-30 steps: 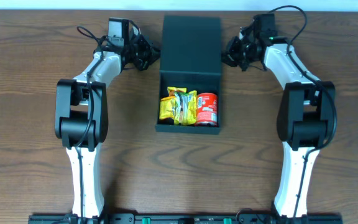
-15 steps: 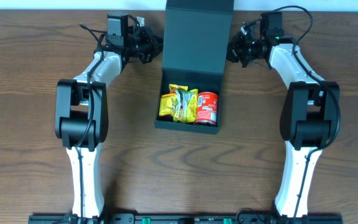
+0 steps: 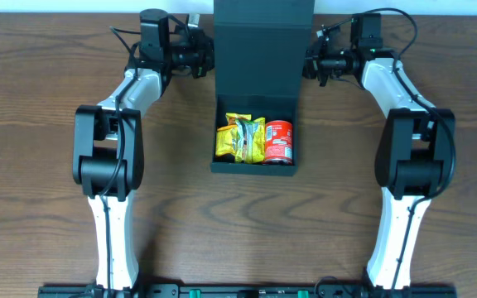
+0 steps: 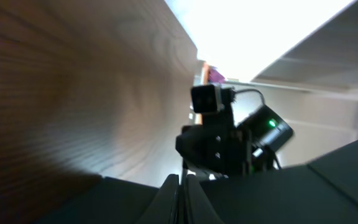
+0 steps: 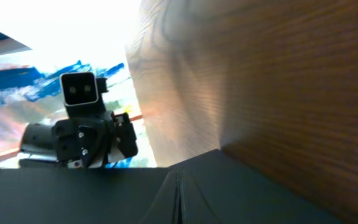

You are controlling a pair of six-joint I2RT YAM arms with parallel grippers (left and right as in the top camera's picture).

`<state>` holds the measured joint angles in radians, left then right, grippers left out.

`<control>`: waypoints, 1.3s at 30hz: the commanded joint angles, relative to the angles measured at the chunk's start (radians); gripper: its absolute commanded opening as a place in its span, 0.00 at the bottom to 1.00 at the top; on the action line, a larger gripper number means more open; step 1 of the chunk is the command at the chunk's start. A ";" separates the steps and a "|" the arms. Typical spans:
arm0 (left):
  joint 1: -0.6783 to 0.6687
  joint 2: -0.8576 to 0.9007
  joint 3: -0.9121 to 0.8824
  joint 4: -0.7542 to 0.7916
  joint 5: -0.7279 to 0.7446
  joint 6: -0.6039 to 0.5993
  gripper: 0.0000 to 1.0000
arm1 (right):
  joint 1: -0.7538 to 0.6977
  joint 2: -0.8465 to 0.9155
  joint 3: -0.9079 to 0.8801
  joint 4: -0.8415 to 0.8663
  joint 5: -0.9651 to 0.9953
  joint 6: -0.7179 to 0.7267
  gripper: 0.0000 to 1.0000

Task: Pack container
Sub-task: 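Grip the lid with both grippers and swing it upright, then push the lid forward with both grippers to close the box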

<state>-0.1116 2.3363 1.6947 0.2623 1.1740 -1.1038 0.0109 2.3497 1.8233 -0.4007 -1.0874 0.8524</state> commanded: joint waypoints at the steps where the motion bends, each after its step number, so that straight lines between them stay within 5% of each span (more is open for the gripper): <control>1: 0.023 0.007 0.010 0.013 0.109 -0.019 0.06 | -0.024 0.009 0.003 0.001 -0.095 0.015 0.02; 23: 0.039 0.007 0.010 0.043 0.409 0.009 0.06 | -0.005 0.009 0.003 0.001 -0.406 0.006 0.02; 39: 0.038 0.006 0.010 0.054 0.409 -0.043 0.06 | 0.012 0.008 0.003 -0.056 -0.473 -0.039 0.02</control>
<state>-0.0704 2.3360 1.6947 0.3130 1.5627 -1.1294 0.0078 2.3497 1.8233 -0.4526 -1.5272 0.8299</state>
